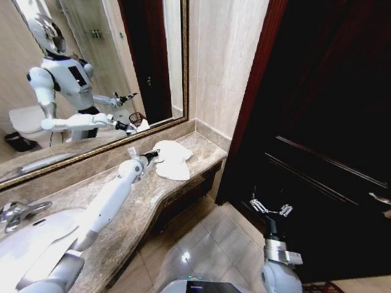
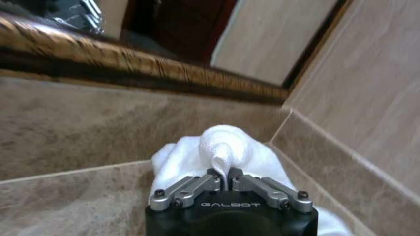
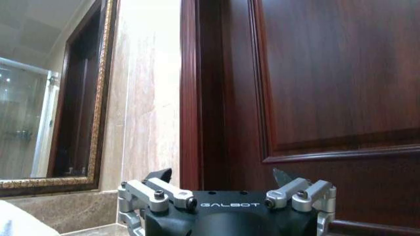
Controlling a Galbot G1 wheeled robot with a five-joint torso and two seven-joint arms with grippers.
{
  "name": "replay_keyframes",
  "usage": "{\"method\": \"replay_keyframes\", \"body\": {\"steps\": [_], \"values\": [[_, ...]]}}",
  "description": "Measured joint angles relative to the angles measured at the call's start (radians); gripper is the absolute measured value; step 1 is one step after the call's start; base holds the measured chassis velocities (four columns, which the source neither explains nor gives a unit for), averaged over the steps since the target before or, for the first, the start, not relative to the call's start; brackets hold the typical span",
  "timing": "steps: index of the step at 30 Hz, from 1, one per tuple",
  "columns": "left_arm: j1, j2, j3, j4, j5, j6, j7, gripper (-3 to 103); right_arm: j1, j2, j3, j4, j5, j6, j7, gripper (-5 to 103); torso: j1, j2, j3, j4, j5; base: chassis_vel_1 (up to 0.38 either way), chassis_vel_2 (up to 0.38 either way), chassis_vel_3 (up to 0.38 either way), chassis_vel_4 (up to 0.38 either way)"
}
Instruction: Discard the used towel into the hamper.
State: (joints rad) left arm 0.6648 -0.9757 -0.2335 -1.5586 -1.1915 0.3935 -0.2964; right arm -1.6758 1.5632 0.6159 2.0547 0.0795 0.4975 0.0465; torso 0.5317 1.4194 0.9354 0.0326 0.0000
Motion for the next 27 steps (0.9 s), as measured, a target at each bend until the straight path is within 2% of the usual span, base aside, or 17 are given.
{"method": "replay_keyframes", "body": {"steps": [4, 7, 9, 12, 13, 16, 17, 21, 25, 26, 27], "values": [[0.054, 0.006, -0.049, -0.077, -0.007, 0.018, -0.035, 4, -0.001, 0.001, -0.005, 0.005, 0.000, -0.004, 0.001, 100, 0.000, 0.000, 0.000, 0.0000, -0.0001, 0.000, 0.000, 0.000, 0.000], [0.140, 0.017, -0.110, -0.198, 0.017, 0.023, -0.053, 4, -0.009, 0.001, -0.014, 0.015, -0.003, -0.011, -0.001, 100, 0.000, 0.000, 0.000, 0.0000, 0.0000, 0.000, 0.000, 0.000, 0.000], [0.168, 0.020, -0.124, -0.236, 0.027, 0.023, -0.055, 4, -0.010, 0.003, -0.017, 0.018, -0.007, -0.012, -0.001, 100, 0.000, 0.000, 0.000, 0.0001, -0.0001, 0.000, 0.000, 0.000, 0.000], [0.254, 0.027, -0.160, -0.352, 0.064, 0.014, -0.056, 4, -0.013, 0.010, -0.024, 0.023, -0.013, -0.012, -0.005, 100, 0.000, 0.000, 0.000, 0.0001, 0.0001, 0.000, 0.000, 0.000, 0.000], [0.254, 0.027, -0.160, -0.352, 0.064, 0.014, -0.056, 4, -0.013, 0.010, -0.024, 0.023, -0.013, -0.012, -0.005, 100, 0.000, 0.000, 0.000, 0.0001, 0.0001, 0.000, 0.000, 0.000, 0.000], [0.353, 0.020, -0.209, -0.458, 0.119, 0.000, -0.045, 4, -0.019, 0.013, -0.025, 0.024, -0.015, -0.005, -0.009, 100, 0.000, 0.000, 0.000, 0.0000, 0.0002, 0.000, 0.000, 0.000, 0.000], [0.353, 0.020, -0.209, -0.458, 0.119, 0.000, -0.045, 4, -0.019, 0.013, -0.025, 0.024, -0.015, -0.005, -0.009, 100, 0.000, 0.000, 0.000, 0.0000, 0.0002, 0.000, 0.000, 0.000, 0.000], [0.536, -0.026, -0.303, -0.596, 0.157, -0.046, -0.020, 4, -0.030, 0.023, -0.023, 0.034, -0.015, 0.003, -0.011, 100, 0.000, 0.000, 0.000, 0.0000, 0.0000, 0.000, 0.000, 0.000, 0.000], [0.600, -0.054, -0.334, -0.646, 0.186, -0.061, -0.006, 4, -0.032, 0.025, -0.022, 0.039, -0.014, 0.003, -0.011, 100, 0.000, 0.000, 0.000, 0.0003, 0.0000, 0.000, 0.000, 0.000, 0.000], [0.652, -0.083, -0.355, -0.681, 0.242, -0.083, 0.014, 4, -0.034, 0.024, -0.021, 0.040, -0.014, 0.006, -0.011, 100, 0.000, 0.000, 0.000, 0.0002, 0.0001, 0.000, 0.000, 0.000, 0.000], [0.655, -0.085, -0.356, -0.682, 0.246, -0.085, 0.016, 4, -0.034, 0.024, -0.021, 0.040, -0.014, 0.006, -0.011, 100, 0.000, 0.000, 0.000, 0.0002, 0.0001, 0.000, 0.000, 0.000, 0.000]]}}
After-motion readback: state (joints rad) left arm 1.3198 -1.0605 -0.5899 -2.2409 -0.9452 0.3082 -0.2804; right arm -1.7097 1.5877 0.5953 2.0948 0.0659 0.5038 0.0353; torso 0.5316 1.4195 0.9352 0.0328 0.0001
